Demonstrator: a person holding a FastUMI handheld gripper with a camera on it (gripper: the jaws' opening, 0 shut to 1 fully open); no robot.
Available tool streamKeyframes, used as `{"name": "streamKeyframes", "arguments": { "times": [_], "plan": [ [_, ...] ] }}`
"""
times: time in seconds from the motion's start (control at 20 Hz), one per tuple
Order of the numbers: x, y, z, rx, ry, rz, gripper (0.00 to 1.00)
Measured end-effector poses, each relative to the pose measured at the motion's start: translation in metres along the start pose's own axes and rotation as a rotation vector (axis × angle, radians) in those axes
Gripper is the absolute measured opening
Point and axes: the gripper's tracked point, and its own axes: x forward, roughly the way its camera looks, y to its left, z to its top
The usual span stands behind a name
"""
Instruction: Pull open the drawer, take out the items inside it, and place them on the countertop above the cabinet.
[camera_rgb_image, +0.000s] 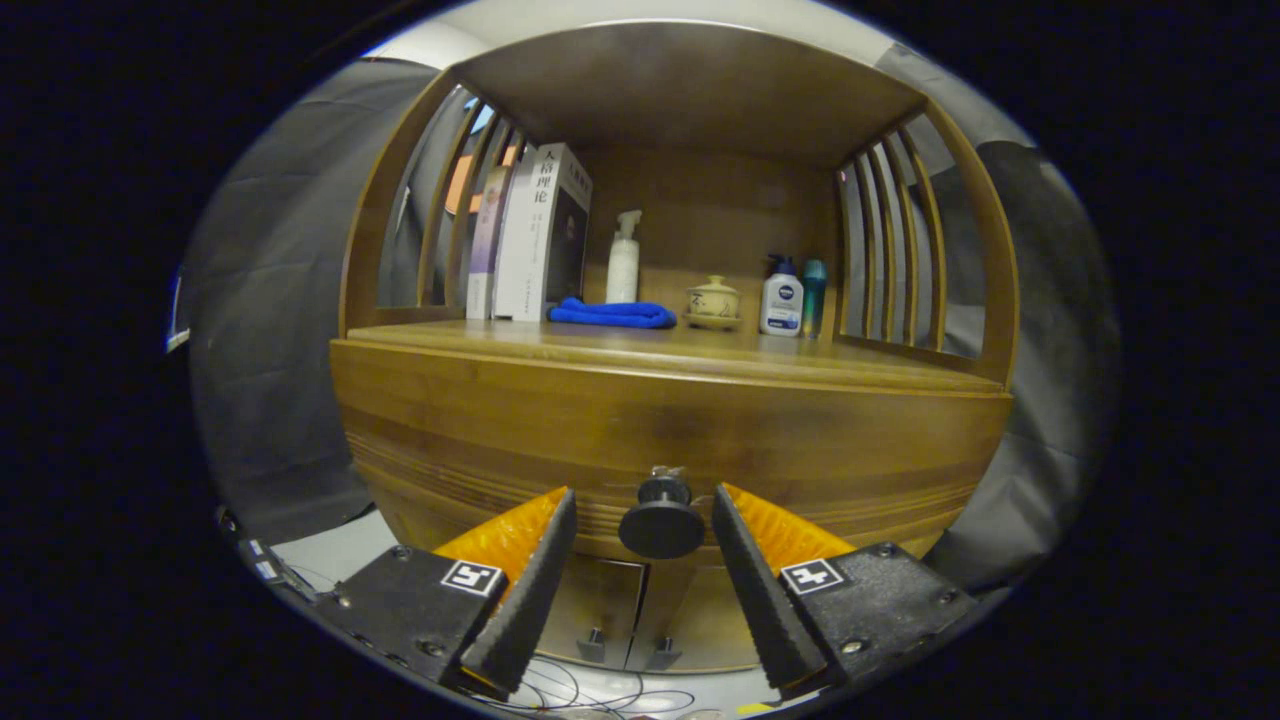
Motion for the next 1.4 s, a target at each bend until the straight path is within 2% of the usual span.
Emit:
{"name": "streamKeyframes", "arguments": {
  "times": [0.15,0.45,0.75,0.95,1.4],
  "plan": [
    [0.0027,-0.0018,-0.0034,0.01,0.006,-0.01,0.77],
    [0.005,-0.0082,-0.0009,0.027,-0.003,-0.027,0.48],
    [0.0041,-0.0085,-0.0014,0.027,-0.004,-0.05,0.42],
    [0.0049,-0.0088,-0.0006,0.021,-0.018,-0.037,0.35],
    [-0.002,-0.007,-0.0013,0.039,-0.001,-0.03,0.33]
  ]
}}
